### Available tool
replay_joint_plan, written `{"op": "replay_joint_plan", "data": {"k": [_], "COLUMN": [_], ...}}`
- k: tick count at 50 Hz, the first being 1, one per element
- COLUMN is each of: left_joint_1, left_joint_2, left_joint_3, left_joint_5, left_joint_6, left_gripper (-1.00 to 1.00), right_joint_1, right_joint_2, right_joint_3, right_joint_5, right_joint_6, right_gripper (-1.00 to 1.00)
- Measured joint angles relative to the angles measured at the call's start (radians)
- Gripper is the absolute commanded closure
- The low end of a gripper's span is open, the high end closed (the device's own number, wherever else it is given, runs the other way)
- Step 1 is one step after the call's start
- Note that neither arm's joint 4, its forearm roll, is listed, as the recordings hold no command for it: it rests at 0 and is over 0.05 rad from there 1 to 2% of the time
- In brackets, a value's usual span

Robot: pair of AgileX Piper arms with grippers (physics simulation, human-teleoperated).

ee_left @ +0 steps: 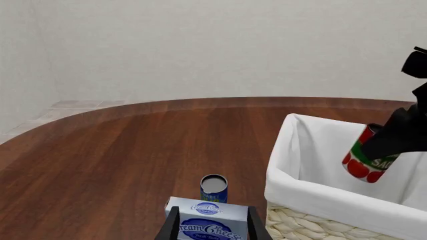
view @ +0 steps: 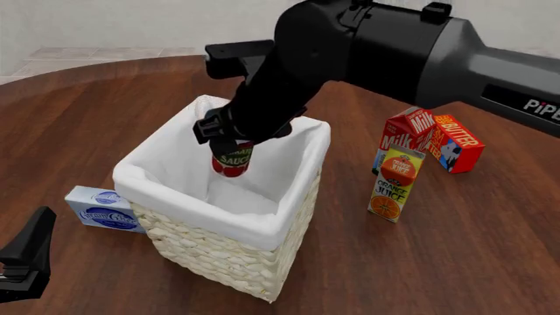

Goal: Pick up the tomato sauce, and put it in the basket.

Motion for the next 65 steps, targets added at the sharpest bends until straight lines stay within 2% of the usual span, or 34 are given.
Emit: {"op": "replay_joint_plan", "data": {"k": [65], "left_joint_1": [0.0], "left_joint_2": [0.0], "left_joint_3": [0.0], "left_joint_5": [0.0], "left_joint_6": [0.0], "left_gripper": [-1.0], "right_joint_1": [-0.001], "right_joint_2": [0.082], "right_joint_3": [0.024], "right_joint_5": [-0.067], "right_joint_6": [0.024], "right_gripper": [1.0]}}
